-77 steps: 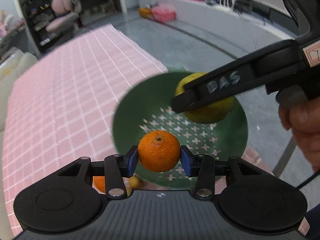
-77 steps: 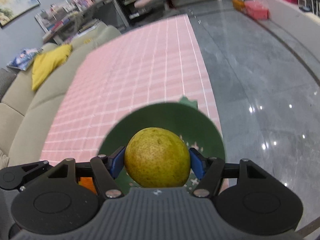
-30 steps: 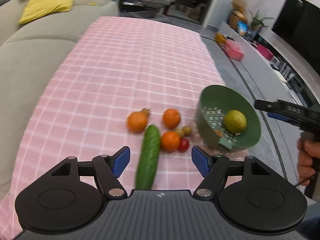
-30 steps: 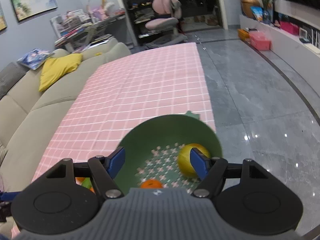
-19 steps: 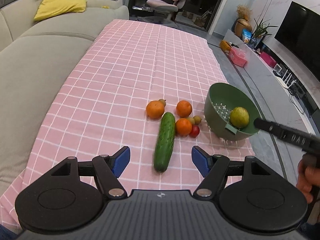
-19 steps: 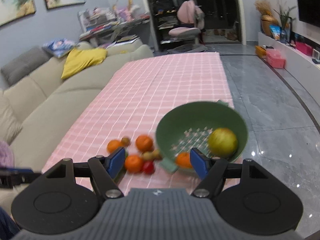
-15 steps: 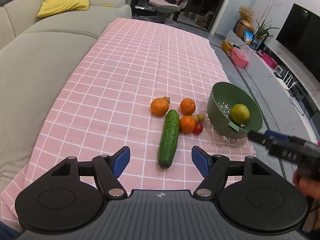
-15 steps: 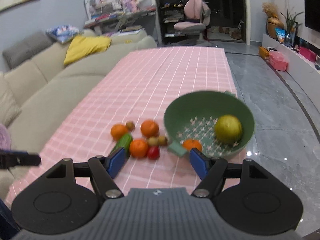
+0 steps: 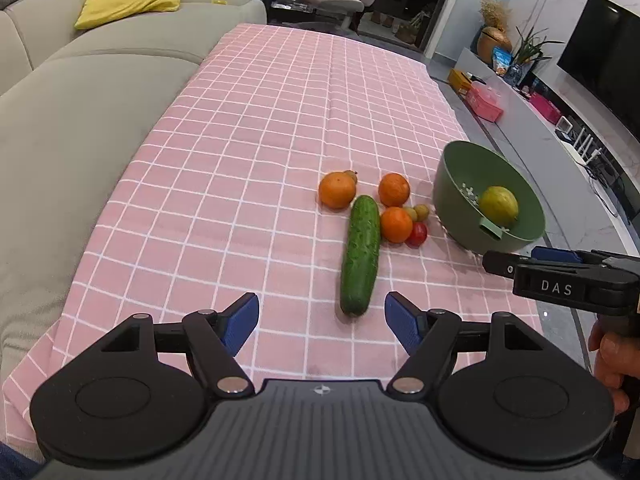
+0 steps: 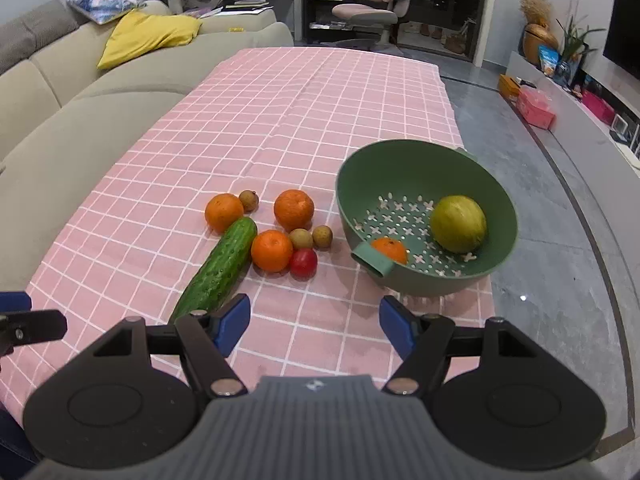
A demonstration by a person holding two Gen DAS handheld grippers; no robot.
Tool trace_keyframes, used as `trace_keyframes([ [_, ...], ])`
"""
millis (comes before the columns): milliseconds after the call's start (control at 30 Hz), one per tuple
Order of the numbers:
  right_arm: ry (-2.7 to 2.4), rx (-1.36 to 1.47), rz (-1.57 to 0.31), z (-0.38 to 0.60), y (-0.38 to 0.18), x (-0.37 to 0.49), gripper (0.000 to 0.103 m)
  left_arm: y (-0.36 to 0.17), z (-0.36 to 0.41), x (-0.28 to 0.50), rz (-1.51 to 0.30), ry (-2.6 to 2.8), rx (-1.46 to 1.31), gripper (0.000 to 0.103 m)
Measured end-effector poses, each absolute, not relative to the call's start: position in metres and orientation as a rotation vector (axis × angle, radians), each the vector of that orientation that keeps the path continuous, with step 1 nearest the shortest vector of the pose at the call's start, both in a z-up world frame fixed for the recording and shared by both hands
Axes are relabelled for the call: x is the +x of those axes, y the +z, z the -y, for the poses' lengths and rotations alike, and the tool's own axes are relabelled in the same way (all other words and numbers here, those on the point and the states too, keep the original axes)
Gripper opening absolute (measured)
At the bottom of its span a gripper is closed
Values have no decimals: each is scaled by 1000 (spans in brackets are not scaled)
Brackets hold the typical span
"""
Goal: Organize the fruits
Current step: 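Withdraw both tools from the colander back toward the remaining fruit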
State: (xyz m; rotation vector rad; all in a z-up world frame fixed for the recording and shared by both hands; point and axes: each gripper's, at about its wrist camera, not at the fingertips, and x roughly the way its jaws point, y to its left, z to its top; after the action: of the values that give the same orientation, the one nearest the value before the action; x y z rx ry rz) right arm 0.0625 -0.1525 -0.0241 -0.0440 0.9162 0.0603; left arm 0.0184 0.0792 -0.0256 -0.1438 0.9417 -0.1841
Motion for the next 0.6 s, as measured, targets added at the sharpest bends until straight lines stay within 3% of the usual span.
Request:
trace_keyframes([
  [600,53,-40,-980,145,-52,91,68,-69,-60,68,-1001,-239,-86,84],
])
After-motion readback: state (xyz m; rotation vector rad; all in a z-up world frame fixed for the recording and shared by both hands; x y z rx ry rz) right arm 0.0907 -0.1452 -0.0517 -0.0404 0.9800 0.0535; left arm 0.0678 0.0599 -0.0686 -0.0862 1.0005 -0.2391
